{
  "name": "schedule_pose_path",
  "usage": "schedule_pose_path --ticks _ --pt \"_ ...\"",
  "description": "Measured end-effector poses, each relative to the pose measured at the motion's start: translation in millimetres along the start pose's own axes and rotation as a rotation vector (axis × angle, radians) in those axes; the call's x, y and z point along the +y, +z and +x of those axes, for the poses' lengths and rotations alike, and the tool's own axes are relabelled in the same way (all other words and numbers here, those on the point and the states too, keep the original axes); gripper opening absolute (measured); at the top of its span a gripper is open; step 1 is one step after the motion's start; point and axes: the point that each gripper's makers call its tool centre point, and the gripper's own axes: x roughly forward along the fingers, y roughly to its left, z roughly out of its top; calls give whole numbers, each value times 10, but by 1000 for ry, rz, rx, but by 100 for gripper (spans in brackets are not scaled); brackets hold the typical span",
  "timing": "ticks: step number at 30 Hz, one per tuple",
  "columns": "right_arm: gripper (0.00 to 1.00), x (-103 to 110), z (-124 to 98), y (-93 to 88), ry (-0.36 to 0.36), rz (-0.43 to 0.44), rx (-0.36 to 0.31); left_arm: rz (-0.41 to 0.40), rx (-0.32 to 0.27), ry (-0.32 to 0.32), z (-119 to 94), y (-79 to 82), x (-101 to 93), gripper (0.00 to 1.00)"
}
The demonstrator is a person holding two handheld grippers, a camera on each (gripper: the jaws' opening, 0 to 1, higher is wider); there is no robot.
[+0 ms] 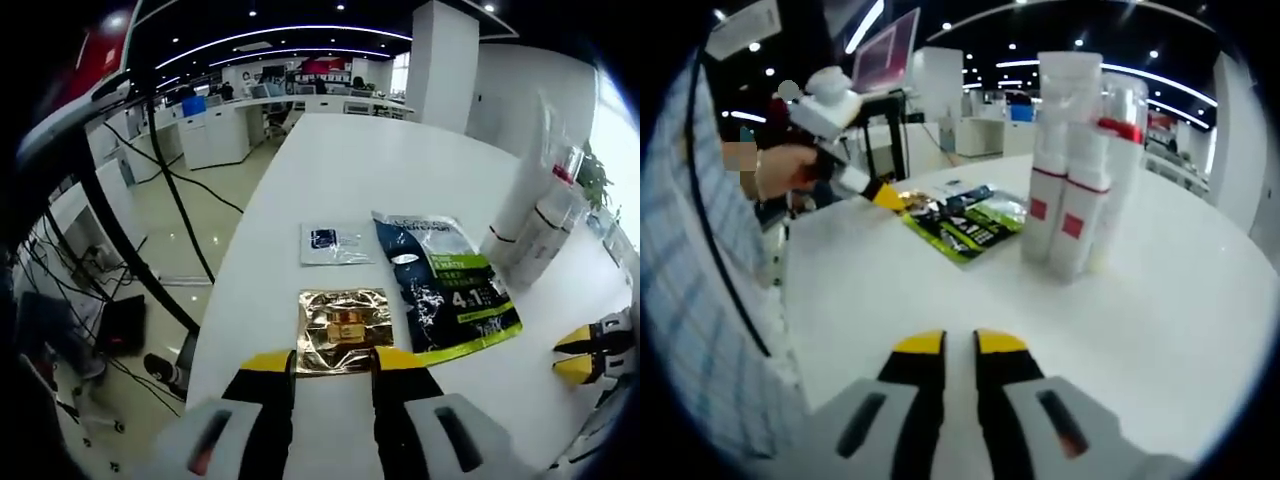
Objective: Arrange the skincare products in the storage area until every visible bottle or jar stands upright without overlapping.
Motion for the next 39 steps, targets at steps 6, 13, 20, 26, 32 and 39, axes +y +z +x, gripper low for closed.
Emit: schedule_pose_path --ticks 6,13,20,26,32,39 --pt "10 0 6 -3 2 1 -3 29 -1 -6 -1 -21 -5 30" --pt "10 6 5 3 1 0 -5 28 5 -6 -6 -32 0 30" --pt "10 8 6 3 2 -3 -5 22 1 8 -67 -18 22 30" --pt "12 23 -18 -3 6 -5 19 46 -101 -7 -220 182 -39 30" --pt "12 -27 -45 -14 -6 -19 58 83 -237 -73 -391 394 -168 31" --pt "20 -225 -182 341 -50 67 -124 129 -340 -116 -542 474 -215 38"
